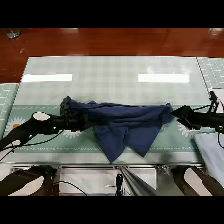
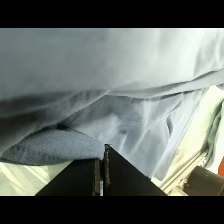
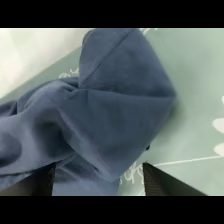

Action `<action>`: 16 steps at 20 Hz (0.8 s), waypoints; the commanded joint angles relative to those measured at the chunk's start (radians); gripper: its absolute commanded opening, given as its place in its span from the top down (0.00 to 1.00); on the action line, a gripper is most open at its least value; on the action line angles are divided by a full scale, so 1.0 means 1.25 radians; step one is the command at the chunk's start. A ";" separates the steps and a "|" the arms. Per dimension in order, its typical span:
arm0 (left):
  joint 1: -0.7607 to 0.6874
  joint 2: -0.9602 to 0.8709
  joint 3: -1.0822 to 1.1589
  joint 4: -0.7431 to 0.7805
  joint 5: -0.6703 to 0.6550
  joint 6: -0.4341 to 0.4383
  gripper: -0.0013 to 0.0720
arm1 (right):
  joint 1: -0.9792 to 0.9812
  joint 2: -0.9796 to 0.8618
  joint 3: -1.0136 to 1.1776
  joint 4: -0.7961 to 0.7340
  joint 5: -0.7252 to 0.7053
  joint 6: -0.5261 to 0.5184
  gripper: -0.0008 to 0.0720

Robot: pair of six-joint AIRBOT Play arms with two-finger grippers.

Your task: Fold the shirts.

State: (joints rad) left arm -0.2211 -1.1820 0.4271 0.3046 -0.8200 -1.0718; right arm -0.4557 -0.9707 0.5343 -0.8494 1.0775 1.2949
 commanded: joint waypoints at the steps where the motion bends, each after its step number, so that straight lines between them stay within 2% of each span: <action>1: -0.002 -0.002 0.007 -0.005 -0.010 0.007 0.96 | 0.072 -0.083 0.011 0.002 -0.048 -0.005 0.14; 5: -0.002 -0.002 0.007 -0.005 -0.021 0.007 0.96 | 0.127 -0.185 0.065 0.003 -0.098 0.030 0.14; 6: -0.002 -0.002 0.007 -0.005 -0.021 0.007 0.96 | 0.135 -0.207 0.085 0.005 -0.100 0.032 0.23; 9: -0.001 0.000 0.020 -0.005 -0.028 0.012 0.96 | 0.164 -0.248 0.157 0.014 -0.093 0.013 0.96; 12: 0.028 0.017 0.138 -0.005 -0.096 0.037 0.96 | 0.190 -0.248 0.324 -0.007 -0.030 0.008 0.96; 14: 0.076 0.044 0.301 -0.005 -0.127 0.024 0.96 | 0.193 -0.248 0.538 -0.022 0.031 0.041 0.96; 16: 0.135 0.062 0.532 -0.005 -0.122 -0.009 0.96 | 0.193 -0.248 0.813 -0.022 0.039 0.085 0.96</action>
State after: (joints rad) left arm -0.1280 -1.1336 0.8062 0.2996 -0.9451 -1.0485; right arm -0.2249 -1.2751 1.1847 -0.8673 1.0744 1.3418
